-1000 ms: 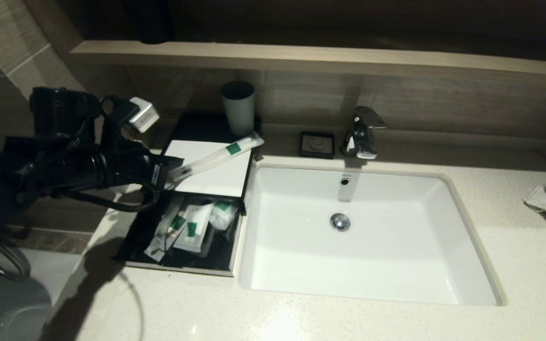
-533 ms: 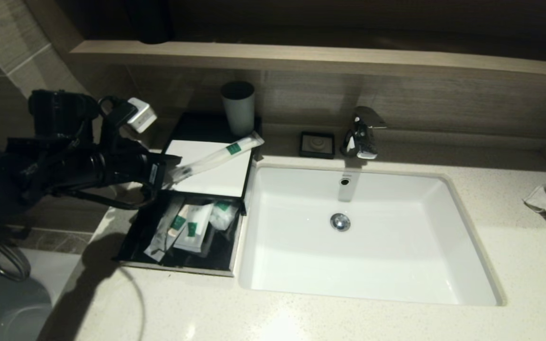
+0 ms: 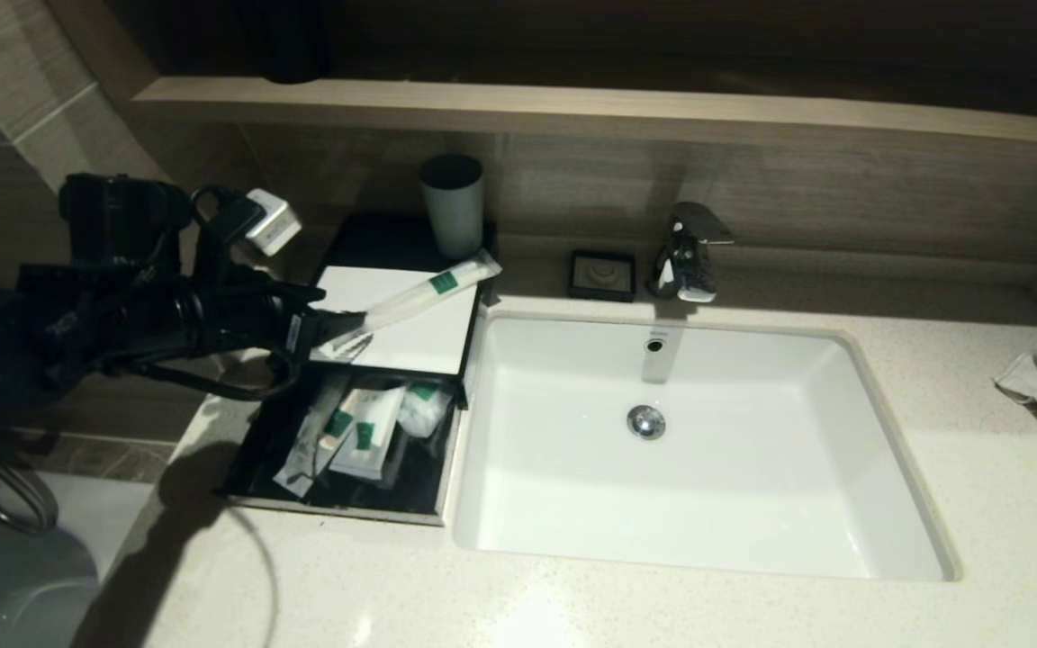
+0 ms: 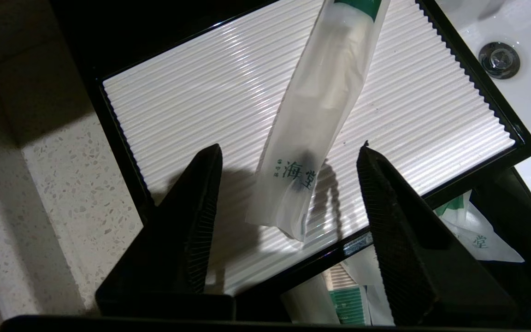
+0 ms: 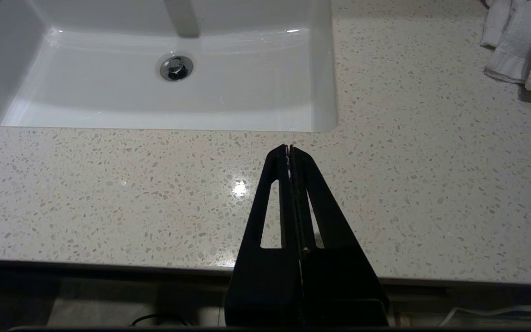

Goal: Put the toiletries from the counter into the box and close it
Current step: Pick up the bathroom toiletry

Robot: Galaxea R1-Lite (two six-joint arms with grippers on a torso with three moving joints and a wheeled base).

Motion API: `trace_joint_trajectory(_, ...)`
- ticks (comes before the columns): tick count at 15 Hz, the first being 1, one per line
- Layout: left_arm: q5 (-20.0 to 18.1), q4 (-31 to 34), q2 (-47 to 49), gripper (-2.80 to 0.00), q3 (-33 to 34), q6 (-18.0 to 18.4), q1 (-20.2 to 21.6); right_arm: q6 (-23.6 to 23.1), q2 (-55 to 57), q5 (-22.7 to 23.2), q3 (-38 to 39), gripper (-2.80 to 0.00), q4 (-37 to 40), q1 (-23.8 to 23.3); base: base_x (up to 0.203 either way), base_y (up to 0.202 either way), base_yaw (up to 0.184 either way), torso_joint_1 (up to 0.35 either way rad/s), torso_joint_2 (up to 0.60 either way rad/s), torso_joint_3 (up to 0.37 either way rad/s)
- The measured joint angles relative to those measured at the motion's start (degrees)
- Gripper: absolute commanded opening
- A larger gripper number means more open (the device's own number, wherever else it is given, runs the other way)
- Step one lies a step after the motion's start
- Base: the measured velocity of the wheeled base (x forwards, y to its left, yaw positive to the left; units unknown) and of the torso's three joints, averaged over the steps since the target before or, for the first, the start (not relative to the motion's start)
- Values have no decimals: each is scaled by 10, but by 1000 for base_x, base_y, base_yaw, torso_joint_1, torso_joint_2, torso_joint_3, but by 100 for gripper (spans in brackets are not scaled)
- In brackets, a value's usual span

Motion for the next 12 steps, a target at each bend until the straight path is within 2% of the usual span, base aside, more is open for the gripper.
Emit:
trace_joint_trajectory(3, 0, 0, 2, 0, 2, 0, -7, 0, 0, 0, 0, -280, 0, 0, 0, 0, 0, 0, 0, 0)
trace_joint_trajectory(6, -1, 0, 7, 0, 4, 32, -12, 0, 0, 0, 0, -280, 0, 0, 0, 0, 0, 0, 0, 0)
trace_joint_trajectory(12, -2, 0, 13, 0, 5, 35, -12, 0, 0, 0, 0, -280, 0, 0, 0, 0, 0, 0, 0, 0)
